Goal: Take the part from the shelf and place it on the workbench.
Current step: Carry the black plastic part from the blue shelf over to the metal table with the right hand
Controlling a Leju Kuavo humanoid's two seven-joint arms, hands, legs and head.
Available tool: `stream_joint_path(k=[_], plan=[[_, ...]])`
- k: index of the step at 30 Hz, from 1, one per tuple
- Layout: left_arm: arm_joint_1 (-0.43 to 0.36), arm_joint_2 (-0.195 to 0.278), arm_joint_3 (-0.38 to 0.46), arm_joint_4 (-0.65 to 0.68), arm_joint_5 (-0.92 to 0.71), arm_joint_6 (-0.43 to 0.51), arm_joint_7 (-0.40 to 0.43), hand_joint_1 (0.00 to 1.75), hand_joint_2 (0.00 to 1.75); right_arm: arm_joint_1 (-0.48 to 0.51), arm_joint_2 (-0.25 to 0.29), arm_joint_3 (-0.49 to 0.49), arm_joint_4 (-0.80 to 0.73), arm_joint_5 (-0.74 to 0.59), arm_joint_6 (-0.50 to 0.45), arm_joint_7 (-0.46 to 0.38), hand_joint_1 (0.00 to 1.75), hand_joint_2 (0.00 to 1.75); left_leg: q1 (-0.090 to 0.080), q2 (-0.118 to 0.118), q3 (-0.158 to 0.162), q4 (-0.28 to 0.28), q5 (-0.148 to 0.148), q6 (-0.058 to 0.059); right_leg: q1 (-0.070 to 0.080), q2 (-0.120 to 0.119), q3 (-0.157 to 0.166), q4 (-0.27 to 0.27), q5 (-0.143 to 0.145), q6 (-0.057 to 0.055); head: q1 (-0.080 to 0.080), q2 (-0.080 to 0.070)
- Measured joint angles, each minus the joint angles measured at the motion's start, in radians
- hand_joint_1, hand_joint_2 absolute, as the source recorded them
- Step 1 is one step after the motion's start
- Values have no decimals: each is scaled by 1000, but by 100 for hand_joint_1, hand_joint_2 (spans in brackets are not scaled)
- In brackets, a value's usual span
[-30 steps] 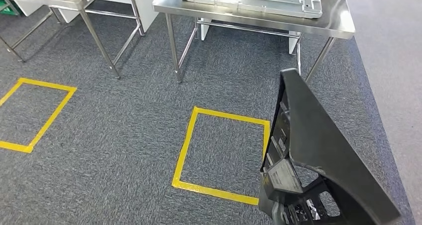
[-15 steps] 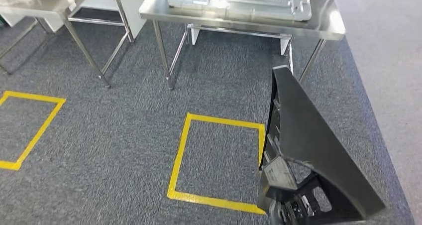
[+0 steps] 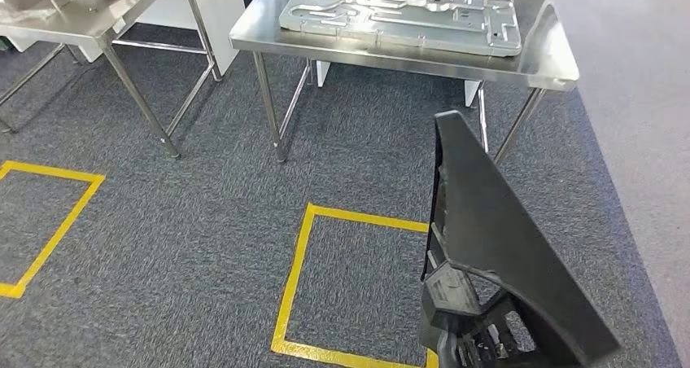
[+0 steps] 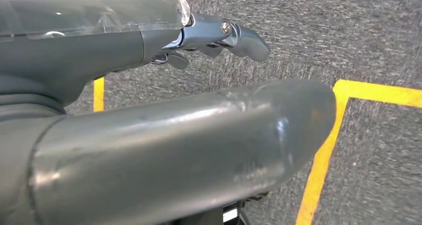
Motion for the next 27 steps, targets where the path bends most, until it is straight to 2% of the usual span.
stream_joint_path(k=[2, 3, 4, 5, 7, 8, 9, 10, 11, 12, 13, 14, 15, 16, 17, 19, 20, 22, 23, 24, 25, 26, 27], plan=[[-3, 0, 0, 0, -2, 0, 0, 0, 0, -1, -5, 11, -4, -7, -4, 1, 175, 175, 0, 3, 5, 28, 10, -14, -2, 14, 22, -12, -8, -16, 0, 0], [-5, 1, 0, 0, -3, -1, 0, 0, 0, -2, -7, 15, -5, -7, -10, 1, 175, 175, 1, 2, -9, 66, 18, -18, -4, 19, 36, -19, -13, -24, -3, 0], [-8, 1, 0, 0, -3, -1, 0, 0, 0, -3, -8, 20, -7, -4, -19, 1, 175, 175, 2, 1, -36, 114, 16, -20, -6, 23, 50, -26, -18, -30, -7, 0], [-10, 1, 0, 0, -4, -1, 0, 0, 0, -4, -10, 25, -8, 2, -33, 4, 175, 175, 3, -2, -76, 172, 2, -23, -6, 25, 61, -32, -23, -36, -12, 0], [-11, 0, 0, 0, -4, -2, 0, 0, 0, -5, -14, 36, -9, 17, -63, 11, 175, 175, 3, -3, -166, 272, -62, -26, -4, 32, 80, -37, -38, -42, -19, 0], [-9, 0, 0, 0, -5, -2, 0, 0, 0, -5, -17, 42, -9, 23, -77, 15, 175, 175, 2, -3, -203, 293, -97, -25, -3, 36, 91, -38, -48, -42, -19, 0], [-7, 0, 0, 0, -5, -3, 1, 0, 0, -6, -20, 48, -9, 26, -88, 18, 175, 175, 2, -3, -226, 287, -114, -23, -1, 40, 104, -38, -58, -42, -19, 0], [-4, 0, 0, 0, -5, -3, 1, 0, 0, -6, -22, 54, -9, 28, -97, 22, 175, 175, 0, -3, -238, 256, -100, -18, 1, 42, 119, -38, -69, -42, -20, 0], [-3, 0, 1, 0, -5, -4, 1, 0, 0, -7, -24, 59, -9, 29, -106, 26, 175, 175, -2, -4, -242, 207, -53, -10, 3, 44, 134, -39, -81, -41, -21, 0], [-1, 1, 2, 0, -5, -4, 1, 0, 0, -9, -26, 63, -9, 29, -115, 30, 175, 175, -7, -5, -244, 155, 14, -1, 6, 44, 147, -37, -92, -39, -21, 0], [0, 2, 3, 0, -5, -5, 1, 0, 0, -11, -28, 66, -9, 30, -125, 35, 175, 175, -11, -9, -244, 115, 64, 8, 9, 46, 157, -37, -103, -35, -21, 0], [1, 3, 4, 0, -6, -6, 2, 0, 0, -13, -30, 70, -10, 30, -135, 41, 175, 175, -14, -13, -241, 90, 101, 15, 10, 48, 164, -37, -113, -30, -21, 0], [1, 4, 5, 0, -7, -6, 2, 0, 0, -14, -32, 72, -12, 32, -147, 48, 175, 175, -17, -16, -238, 78, 115, 22, 11, 51, 170, -31, -117, -24, -20, 0], [1, 4, 6, 0, -8, -7, 3, 0, 0, -16, -34, 75, -14, 33, -161, 56, 175, 175, -16, -19, -228, 73, 110, 28, 11, 53, 175, -26, -118, -17, -21, 0], [0, 3, 6, 0, -10, -8, 4, 0, 0, -18, -37, 78, -17, 36, -174, 64, 175, 175, -14, -18, -214, 63, 117, 34, 11, 50, 181, -16, -117, -12, -21, 0], [-4, 3, 6, 0, -13, -9, 4, 0, 0, -27, -43, 85, -22, 41, -200, 79, 175, 175, -9, -16, -187, 45, 118, 45, 10, 39, 165, 35, -126, -1, -16, 0], [-6, 3, 6, 0, -14, -10, 4, 0, 0, -32, -48, 88, -24, 42, -210, 86, 175, 175, -7, -14, -177, 39, 118, 47, 7, 31, 138, 80, -144, 5, -13, 0], [-7, 4, 6, 0, -16, -11, 5, 0, 0, -40, -58, 95, -23, 46, -232, 102, 175, 175, -5, -14, -165, 32, 111, 49, -3, 23, 58, 184, -195, 20, -9, 0], [-6, 4, 6, 0, -18, -12, 6, 0, 0, -42, -63, 98, -22, 49, -249, 115, 175, 175, -4, -14, -159, 31, 105, 47, -9, 22, 23, 216, -213, 26, -9, 0], [-4, 4, 6, 0, -20, -13, 7, 0, 0, -45, -69, 101, -20, 54, -271, 131, 175, 175, -2, -14, -152, 31, 98, 44, -13, 20, 1, 220, -214, 32, -10, 0], [-3, 4, 6, 0, -23, -14, 9, 0, 0, -50, -74, 103, -18, 59, -295, 146, 175, 175, 0, -15, -142, 31, 90, 41, -17, 18, -5, 191, -192, 35, -9, 0], [-2, 4, 6, 0, -24, -14, 10, 0, 0, -56, -80, 106, -15, 62, -316, 158, 175, 175, 2, -15, -132, 31, 81, 37, -20, 15, 3, 136, -148, 37, -9, 0], [-1, 4, 6, 0, -26, -15, 11, 0, 0, -62, -85, 109, -13, 66, -335, 168, 175, 175, 4, -15, -122, 30, 72, 32, -21, 10, 16, 74, -92, 36, -8, 0]])
